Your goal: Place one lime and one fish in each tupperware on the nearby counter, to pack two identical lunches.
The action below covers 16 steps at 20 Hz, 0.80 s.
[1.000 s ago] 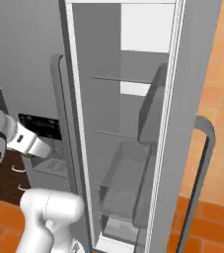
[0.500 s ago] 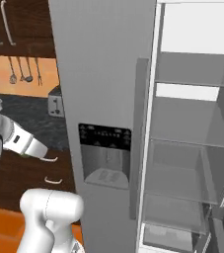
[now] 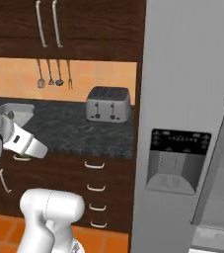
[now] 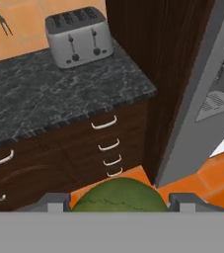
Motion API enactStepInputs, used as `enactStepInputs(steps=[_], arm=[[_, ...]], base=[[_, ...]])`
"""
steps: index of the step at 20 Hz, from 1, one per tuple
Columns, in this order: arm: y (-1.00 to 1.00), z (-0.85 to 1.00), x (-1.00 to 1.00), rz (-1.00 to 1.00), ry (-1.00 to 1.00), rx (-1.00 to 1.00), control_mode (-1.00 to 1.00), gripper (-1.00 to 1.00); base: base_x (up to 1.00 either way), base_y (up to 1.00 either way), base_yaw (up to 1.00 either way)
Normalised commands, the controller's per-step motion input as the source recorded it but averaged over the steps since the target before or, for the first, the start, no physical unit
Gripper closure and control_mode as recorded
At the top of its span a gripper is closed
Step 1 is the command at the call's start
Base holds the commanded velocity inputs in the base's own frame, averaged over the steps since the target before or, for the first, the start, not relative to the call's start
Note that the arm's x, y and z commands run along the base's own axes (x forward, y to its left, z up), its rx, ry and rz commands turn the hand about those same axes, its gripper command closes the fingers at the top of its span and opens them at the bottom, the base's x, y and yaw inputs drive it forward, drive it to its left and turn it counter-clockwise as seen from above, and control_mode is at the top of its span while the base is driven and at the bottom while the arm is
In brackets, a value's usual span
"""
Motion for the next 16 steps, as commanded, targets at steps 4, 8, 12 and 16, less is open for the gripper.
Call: enactStepInputs(steps=[4, 8, 12, 16], arm=[[0.0, 0.0, 0.0, 0.0, 0.0, 0.0, 1.0, 1.0], [0.0, 0.0, 0.0, 0.0, 0.0, 0.0, 1.0, 1.0], [0.0, 0.0, 0.0, 0.0, 0.0, 0.0, 1.0, 1.0], [0.0, 0.0, 0.0, 0.0, 0.0, 0.0, 1.0, 1.0]], base=[[0.01, 1.0, -0.12], [0.0, 1.0, -0.11], [0.17, 1.0, -0.11], [0.26, 1.0, -0.13]])
